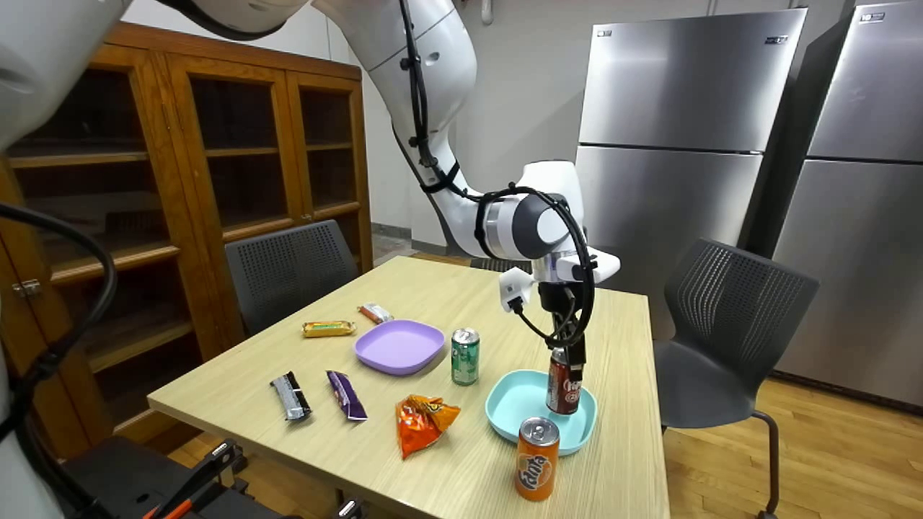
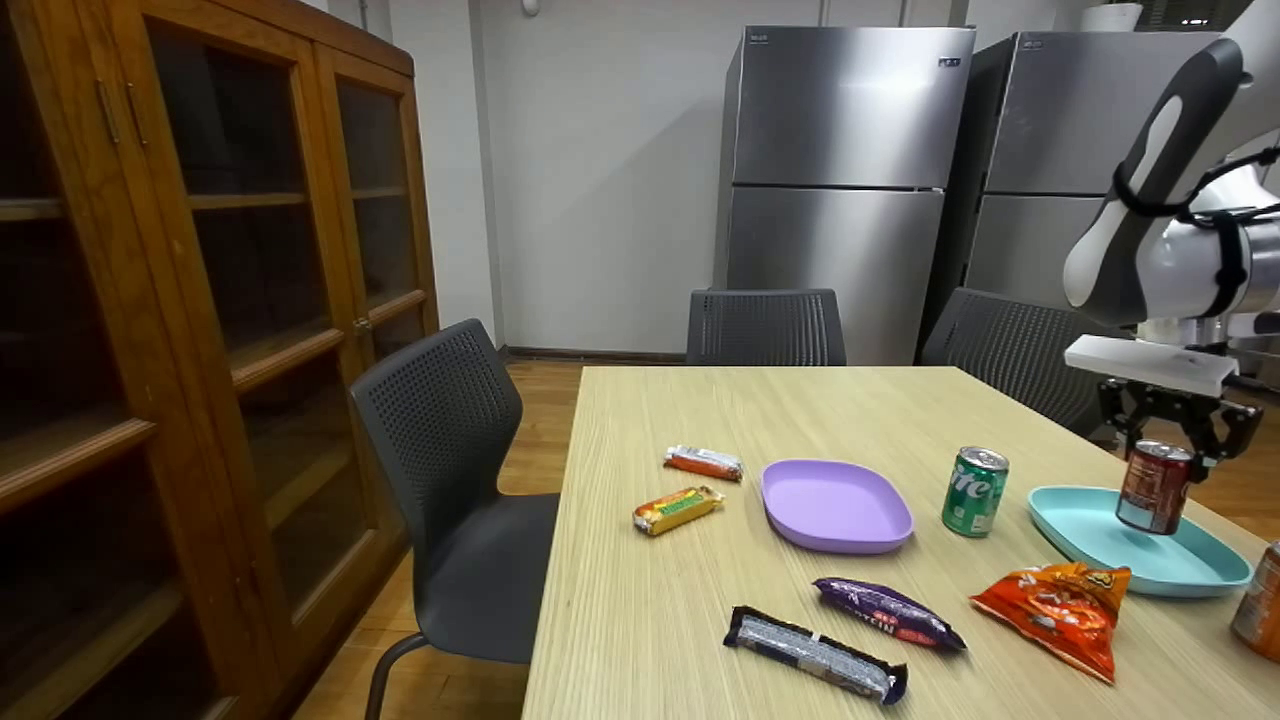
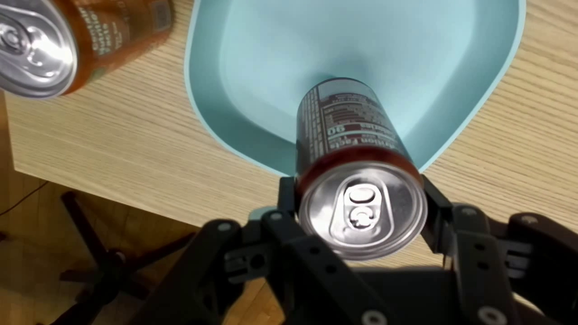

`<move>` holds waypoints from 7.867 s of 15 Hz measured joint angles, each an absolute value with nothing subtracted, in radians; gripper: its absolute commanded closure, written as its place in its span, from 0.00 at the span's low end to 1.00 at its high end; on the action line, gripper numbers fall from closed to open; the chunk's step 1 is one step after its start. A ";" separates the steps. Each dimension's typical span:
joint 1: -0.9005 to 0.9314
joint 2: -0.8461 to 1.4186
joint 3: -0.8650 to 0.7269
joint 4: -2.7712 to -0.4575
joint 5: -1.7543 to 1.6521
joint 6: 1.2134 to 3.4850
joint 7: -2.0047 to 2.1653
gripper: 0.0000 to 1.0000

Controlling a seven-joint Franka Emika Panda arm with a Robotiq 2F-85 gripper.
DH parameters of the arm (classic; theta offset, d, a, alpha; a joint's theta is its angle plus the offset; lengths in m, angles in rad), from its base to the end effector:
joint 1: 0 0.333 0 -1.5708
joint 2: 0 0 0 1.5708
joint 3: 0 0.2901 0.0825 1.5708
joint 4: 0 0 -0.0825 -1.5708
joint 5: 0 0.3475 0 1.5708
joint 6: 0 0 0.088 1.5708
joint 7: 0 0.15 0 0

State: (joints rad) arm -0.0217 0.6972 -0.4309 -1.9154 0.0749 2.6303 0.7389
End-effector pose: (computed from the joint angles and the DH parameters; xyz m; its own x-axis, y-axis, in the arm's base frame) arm 0.5389 -0.2635 0.1311 0.4064 -0.8889 0.2115 -0.9134 -0.3901 0.1160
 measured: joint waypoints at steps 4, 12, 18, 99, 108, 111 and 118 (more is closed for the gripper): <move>-0.025 0.717 -0.431 -1.898 0.075 2.630 0.744 0.62; -0.027 0.739 -0.432 -1.873 0.075 2.629 0.746 0.00; -0.025 0.697 -0.433 -1.874 0.066 2.629 0.745 0.00; -0.125 0.412 -0.384 -2.379 -0.013 2.791 0.316 0.60; -0.102 0.357 -0.349 -2.365 -0.041 2.791 0.284 0.60; -0.102 0.358 -0.317 -2.345 -0.039 2.789 0.276 0.60; -0.103 0.432 -0.267 -2.225 -0.036 2.789 0.270 0.60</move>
State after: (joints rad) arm -0.1028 0.4318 -0.2666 -2.2254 -0.0364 2.7888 0.2700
